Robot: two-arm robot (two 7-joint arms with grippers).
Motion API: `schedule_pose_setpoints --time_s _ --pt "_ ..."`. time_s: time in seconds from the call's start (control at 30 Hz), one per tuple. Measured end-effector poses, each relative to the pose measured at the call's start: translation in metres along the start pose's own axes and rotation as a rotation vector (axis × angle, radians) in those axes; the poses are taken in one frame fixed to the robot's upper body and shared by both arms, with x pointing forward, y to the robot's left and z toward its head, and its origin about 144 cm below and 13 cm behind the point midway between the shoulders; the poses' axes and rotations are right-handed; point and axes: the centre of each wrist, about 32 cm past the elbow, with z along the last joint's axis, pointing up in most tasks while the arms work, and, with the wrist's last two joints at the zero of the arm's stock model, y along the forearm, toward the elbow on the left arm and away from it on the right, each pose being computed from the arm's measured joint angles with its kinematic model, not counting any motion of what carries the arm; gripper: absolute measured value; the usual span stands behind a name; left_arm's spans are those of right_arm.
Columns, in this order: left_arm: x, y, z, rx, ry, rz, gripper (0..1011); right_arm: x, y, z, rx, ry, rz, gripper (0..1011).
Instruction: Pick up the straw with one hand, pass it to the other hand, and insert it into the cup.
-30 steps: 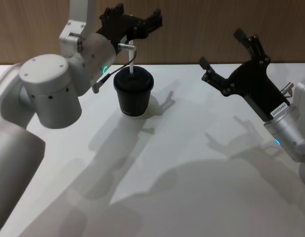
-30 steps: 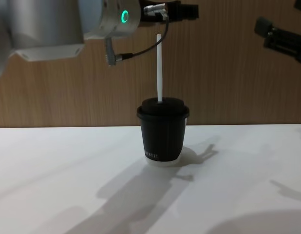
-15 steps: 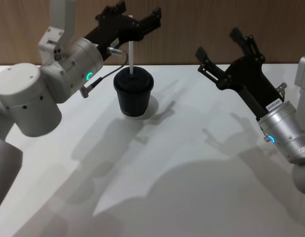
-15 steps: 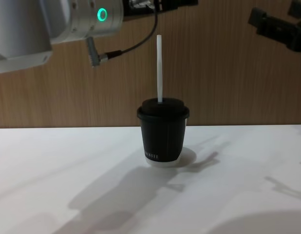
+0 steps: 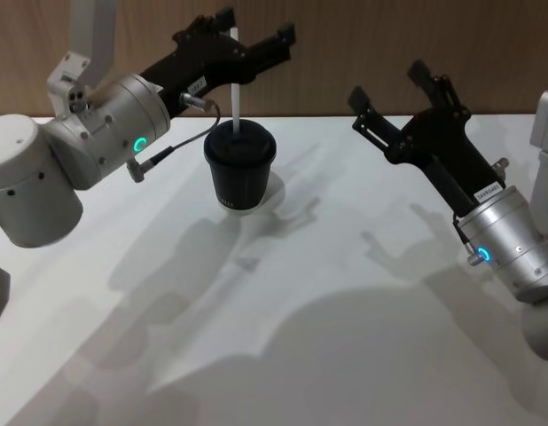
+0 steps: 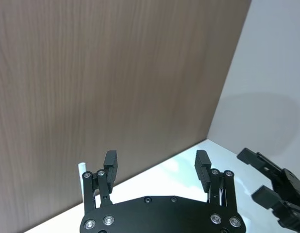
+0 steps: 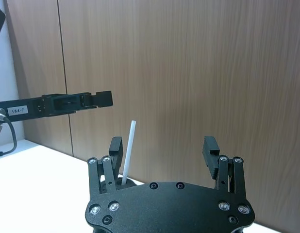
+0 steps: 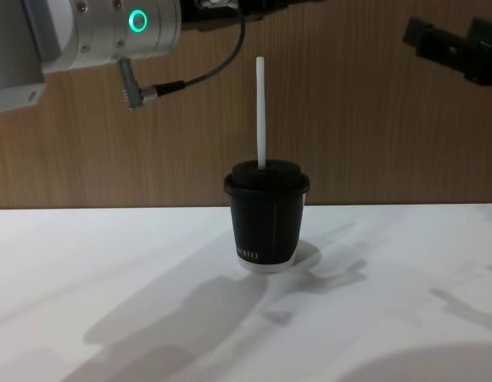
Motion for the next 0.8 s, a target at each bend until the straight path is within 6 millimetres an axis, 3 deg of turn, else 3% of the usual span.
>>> schedule_pose_setpoints --time_s 0.8 --pt "0.0049 0.0056 0.0027 0.023 0.01 -0.071 1002 -0.0039 -0.0028 0.0012 -0.019 0.035 -0.005 1001"
